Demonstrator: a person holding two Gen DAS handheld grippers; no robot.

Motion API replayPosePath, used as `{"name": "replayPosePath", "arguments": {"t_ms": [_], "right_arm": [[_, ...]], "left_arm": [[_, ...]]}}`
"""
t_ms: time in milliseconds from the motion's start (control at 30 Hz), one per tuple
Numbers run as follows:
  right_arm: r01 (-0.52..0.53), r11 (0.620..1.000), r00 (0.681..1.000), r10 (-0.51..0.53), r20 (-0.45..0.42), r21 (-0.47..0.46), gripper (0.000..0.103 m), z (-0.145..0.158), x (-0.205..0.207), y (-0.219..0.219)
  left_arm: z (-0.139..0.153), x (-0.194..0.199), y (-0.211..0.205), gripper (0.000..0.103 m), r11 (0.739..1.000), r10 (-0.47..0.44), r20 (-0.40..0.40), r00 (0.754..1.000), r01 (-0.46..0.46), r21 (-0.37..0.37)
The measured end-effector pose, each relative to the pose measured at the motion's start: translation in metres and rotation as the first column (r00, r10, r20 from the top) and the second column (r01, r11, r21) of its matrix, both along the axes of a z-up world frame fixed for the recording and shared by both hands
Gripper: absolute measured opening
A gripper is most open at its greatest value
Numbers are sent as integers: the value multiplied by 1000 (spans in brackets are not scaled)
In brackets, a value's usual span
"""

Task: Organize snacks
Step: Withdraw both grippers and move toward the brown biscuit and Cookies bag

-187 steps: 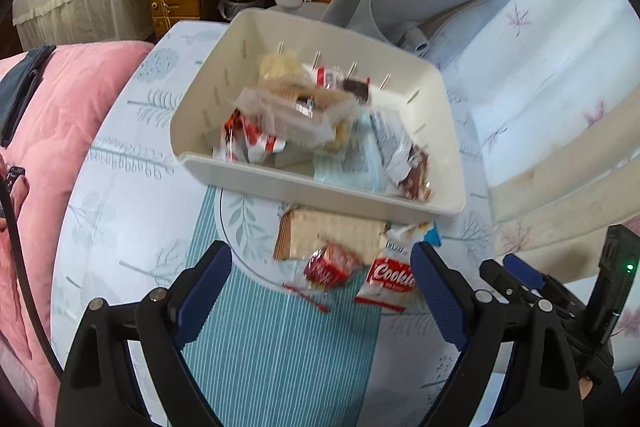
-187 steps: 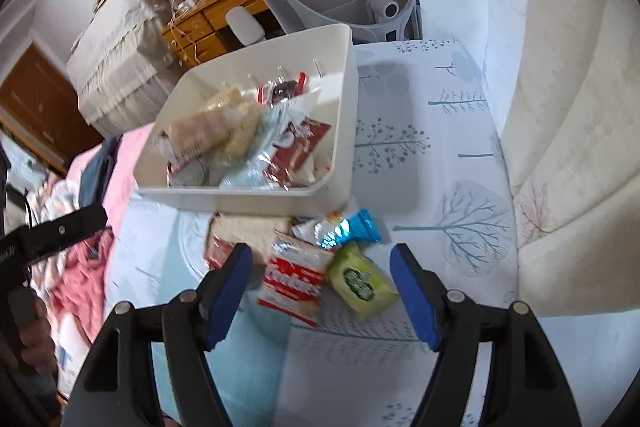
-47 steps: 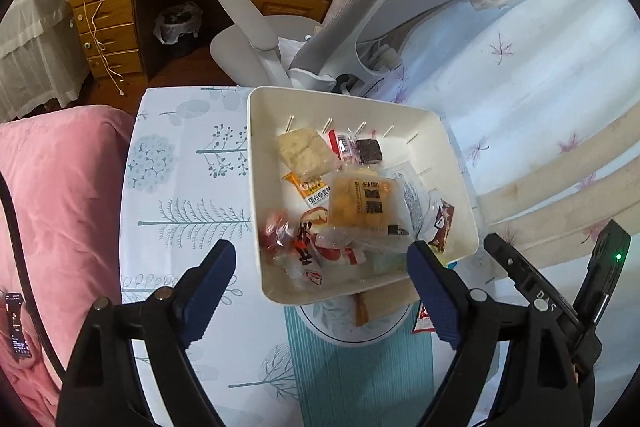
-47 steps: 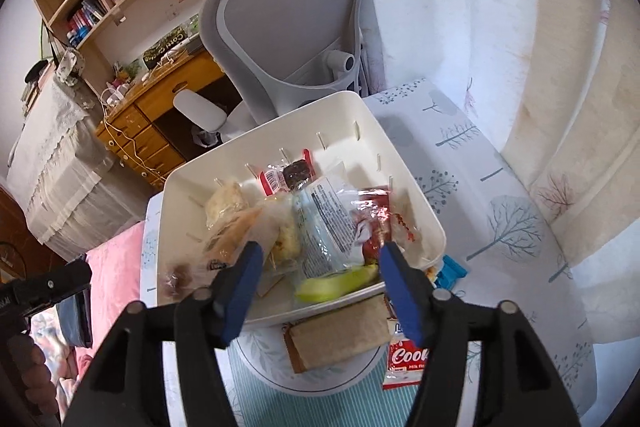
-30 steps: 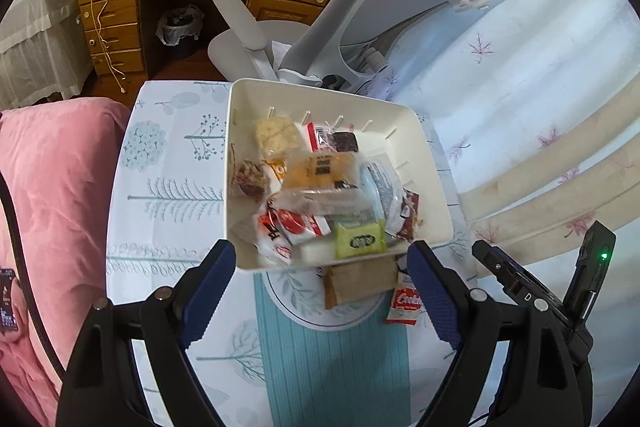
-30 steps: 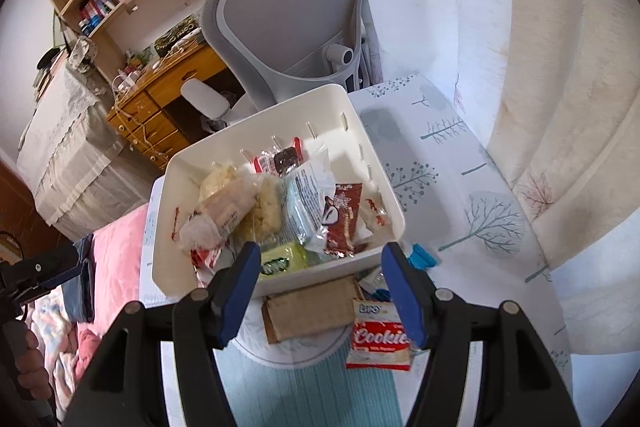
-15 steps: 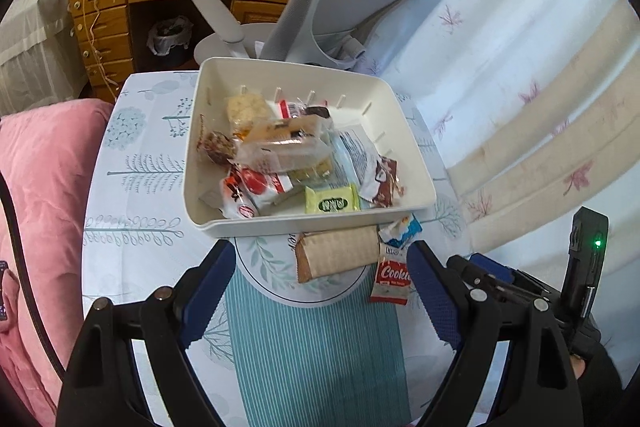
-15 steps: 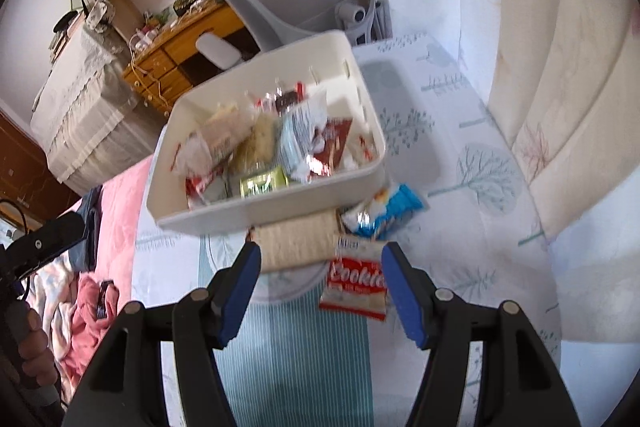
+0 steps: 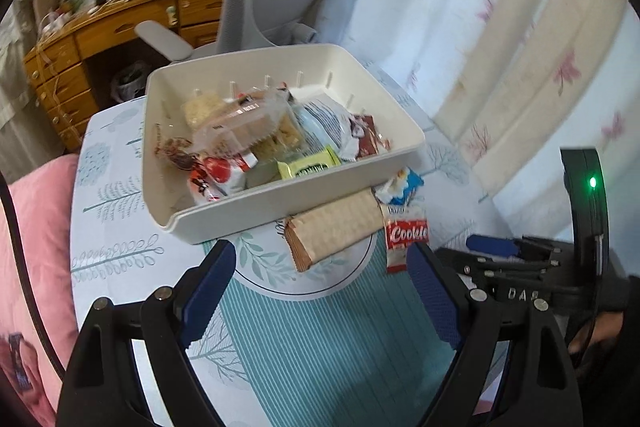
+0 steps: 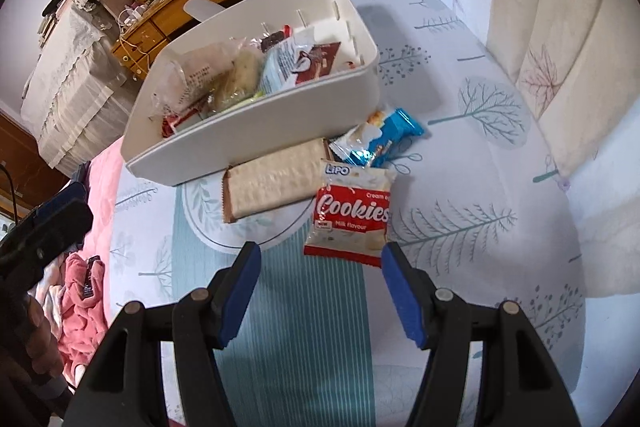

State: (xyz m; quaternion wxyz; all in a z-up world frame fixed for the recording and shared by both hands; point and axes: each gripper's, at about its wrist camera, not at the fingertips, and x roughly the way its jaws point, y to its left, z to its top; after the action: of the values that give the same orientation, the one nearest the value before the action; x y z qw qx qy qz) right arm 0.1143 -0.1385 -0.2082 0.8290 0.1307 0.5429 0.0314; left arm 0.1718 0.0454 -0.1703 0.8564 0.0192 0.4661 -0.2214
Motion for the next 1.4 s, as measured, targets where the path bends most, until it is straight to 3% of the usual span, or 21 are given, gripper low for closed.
{"name": "replayPosePath", "arguments": {"t_ms": [300, 500, 900, 1400], "right_arm": [[60, 998, 997, -58, 53, -32, 63, -26, -5, 5], [73, 995, 996, -68, 66, -71, 63, -41, -5, 13], [63, 994, 997, -58, 59, -89, 63, -57, 7, 15], [22, 994, 999, -18, 42, -105, 63, -64, 27, 13]], "left_arm": [[-50, -5, -12, 84, 977, -172, 69, 983, 161, 137], [-78, 1, -20, 80, 959, -246, 73, 967, 231, 166], [-116, 20, -42, 75, 935, -293, 54, 954, 274, 227], [-133, 48, -50, 75, 913, -329, 40, 943, 307, 268]]}}
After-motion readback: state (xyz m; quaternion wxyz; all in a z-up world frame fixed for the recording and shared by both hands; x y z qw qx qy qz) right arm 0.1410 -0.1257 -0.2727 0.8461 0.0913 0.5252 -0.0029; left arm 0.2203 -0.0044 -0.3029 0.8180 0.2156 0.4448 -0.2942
